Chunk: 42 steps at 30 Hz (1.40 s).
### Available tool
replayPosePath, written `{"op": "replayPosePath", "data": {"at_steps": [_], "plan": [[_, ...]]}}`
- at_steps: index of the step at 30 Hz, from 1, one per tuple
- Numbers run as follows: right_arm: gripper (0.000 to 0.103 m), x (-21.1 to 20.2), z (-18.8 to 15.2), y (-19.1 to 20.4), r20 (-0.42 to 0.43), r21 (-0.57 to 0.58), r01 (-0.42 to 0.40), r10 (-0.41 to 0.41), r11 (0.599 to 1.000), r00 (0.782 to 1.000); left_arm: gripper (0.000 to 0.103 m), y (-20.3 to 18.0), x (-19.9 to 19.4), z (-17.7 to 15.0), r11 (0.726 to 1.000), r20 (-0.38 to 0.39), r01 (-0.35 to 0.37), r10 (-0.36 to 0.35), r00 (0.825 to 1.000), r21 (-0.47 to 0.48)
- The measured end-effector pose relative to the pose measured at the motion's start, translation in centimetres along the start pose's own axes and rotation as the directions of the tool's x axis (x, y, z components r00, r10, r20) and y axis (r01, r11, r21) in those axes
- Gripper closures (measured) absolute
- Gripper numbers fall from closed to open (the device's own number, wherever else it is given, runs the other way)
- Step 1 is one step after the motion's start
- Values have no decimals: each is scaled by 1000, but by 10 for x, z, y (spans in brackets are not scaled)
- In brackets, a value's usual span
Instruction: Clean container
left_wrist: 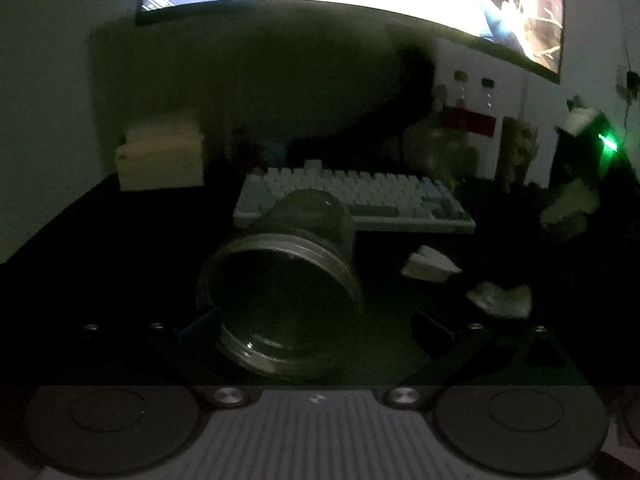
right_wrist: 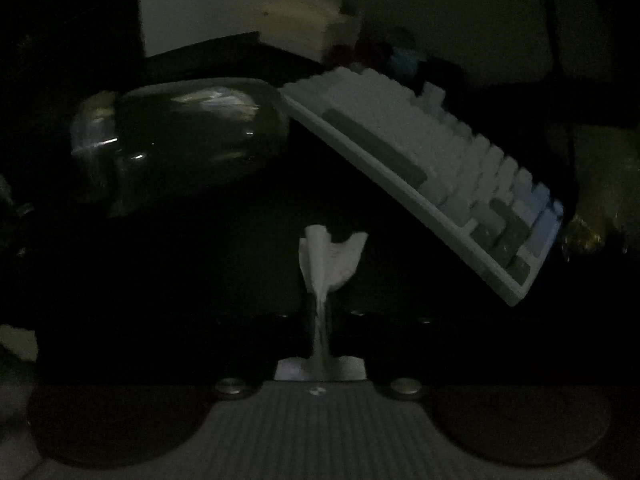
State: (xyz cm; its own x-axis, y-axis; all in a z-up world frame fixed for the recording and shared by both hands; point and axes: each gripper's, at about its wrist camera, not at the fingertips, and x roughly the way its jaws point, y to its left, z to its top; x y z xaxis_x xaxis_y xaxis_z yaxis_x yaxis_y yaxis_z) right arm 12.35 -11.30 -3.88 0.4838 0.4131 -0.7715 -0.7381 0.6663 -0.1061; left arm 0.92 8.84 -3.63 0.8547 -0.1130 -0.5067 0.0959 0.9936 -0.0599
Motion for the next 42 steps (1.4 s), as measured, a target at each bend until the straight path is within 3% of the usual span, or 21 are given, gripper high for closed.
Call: {"op": "replayPosePath", "data": {"at_steps": [2,6,11,13,14,15,16,20,21,24,26,27,29,31,33,35,37,41,42], "plan": [[96,-7,4,5,10,1,11,-11,1000,1000,0,1,7,2,1000,-2,-6,6,1000,-14],[96,-30,12,8,54,42,52,-54,998,997,0,7,24,7,992,-19,65,-68,998,-106],[96,-52,19,3,111,110,80,-92,991,990,3,14,38,8,972,37,91,-85,996,-215],[96,-58,19,0,124,141,83,-101,986,987,25,19,43,8,962,48,122,-114,992,-243],[96,-60,18,-2,130,162,91,-112,983,985,32,21,46,8,960,41,146,-140,989,-239],[96,-63,17,-4,135,183,98,-124,978,983,59,24,49,7,956,33,179,-176,984,-233],[96,-65,16,-5,138,198,104,-132,975,982,89,26,52,6,949,23,218,-218,976,-226],[96,-76,16,-5,166,217,105,-143,971,976,93,30,52,-1,924,34,335,-334,942,-186],[96,-79,18,-4,178,224,96,-138,970,974,96,29,50,-2,910,36,381,-381,924,-164],[96,-89,22,3,220,242,27,-82,970,972,98,25,47,-5,819,-1,565,-568,823,-105],[95,-90,25,14,248,252,-6,-58,968,967,97,14,44,-9,804,-33,593,-595,803,-50],[95,-88,27,22,249,245,-23,-40,969,968,95,7,42,-11,810,-45,586,-586,809,-18],[95,-79,33,35,220,230,-35,-17,973,975,86,-9,39,-14,850,-81,525,-520,850,47],[95,-70,39,45,183,217,-53,12,975,983,71,-23,40,-18,890,-124,447,-435,892,90],[95,-63,48,48,144,221,-79,47,972,988,71,-32,37,-19,906,-142,400,-382,913,136],[95,-56,55,50,110,233,-99,75,967,991,65,-35,37,-19,909,-146,390,-370,918,149],[95,-53,59,51,97,247,-131,110,960,989,43,-38,38,-20,909,-147,387,-366,919,154],[91,-49,62,52,105,246,-165,143,955,984,36,-43,40,-21,910,-148,381,-359,921,164],[91,-49,62,54,115,227,-164,141,960,983,27,-44,40,-21,910,-149,379,-357,922,166]]}}
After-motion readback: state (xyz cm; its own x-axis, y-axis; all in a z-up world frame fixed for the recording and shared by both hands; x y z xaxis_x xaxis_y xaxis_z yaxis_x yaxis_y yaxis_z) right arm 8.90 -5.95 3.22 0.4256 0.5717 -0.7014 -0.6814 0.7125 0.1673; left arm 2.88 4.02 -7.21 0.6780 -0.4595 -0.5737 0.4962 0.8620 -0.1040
